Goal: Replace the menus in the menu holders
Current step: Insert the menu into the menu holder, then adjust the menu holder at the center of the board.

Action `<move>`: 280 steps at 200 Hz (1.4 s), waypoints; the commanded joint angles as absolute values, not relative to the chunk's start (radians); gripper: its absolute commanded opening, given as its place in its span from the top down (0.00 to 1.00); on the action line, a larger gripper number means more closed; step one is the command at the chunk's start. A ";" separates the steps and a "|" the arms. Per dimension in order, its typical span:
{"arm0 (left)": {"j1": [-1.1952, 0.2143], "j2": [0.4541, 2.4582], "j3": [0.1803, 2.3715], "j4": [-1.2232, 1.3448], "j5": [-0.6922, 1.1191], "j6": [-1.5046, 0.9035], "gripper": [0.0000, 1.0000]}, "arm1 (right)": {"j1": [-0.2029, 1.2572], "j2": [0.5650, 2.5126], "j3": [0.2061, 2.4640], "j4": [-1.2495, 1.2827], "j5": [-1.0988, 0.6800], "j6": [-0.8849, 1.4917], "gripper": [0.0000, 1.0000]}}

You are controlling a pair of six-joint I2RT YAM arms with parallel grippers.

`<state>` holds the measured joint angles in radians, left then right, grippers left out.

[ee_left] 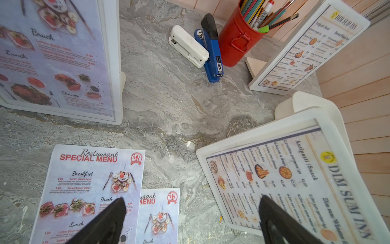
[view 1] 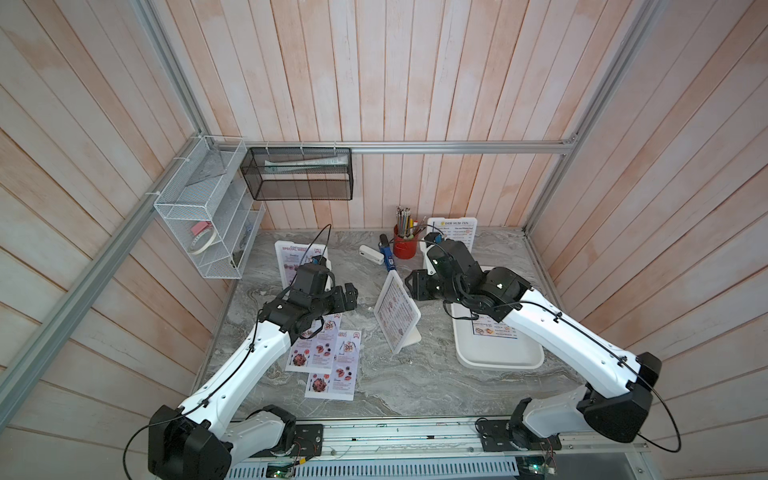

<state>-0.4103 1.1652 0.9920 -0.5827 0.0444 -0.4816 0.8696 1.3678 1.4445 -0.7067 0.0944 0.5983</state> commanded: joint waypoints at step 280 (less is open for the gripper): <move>-0.403 1.184 1.066 -0.643 0.067 -0.452 0.00 | 0.898 1.294 0.823 -0.007 0.297 0.749 0.39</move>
<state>-0.4076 1.2003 1.0714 -0.6441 0.0494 -0.4706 0.7807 1.2999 0.8494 0.0067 0.0719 0.6529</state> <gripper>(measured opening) 0.998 0.593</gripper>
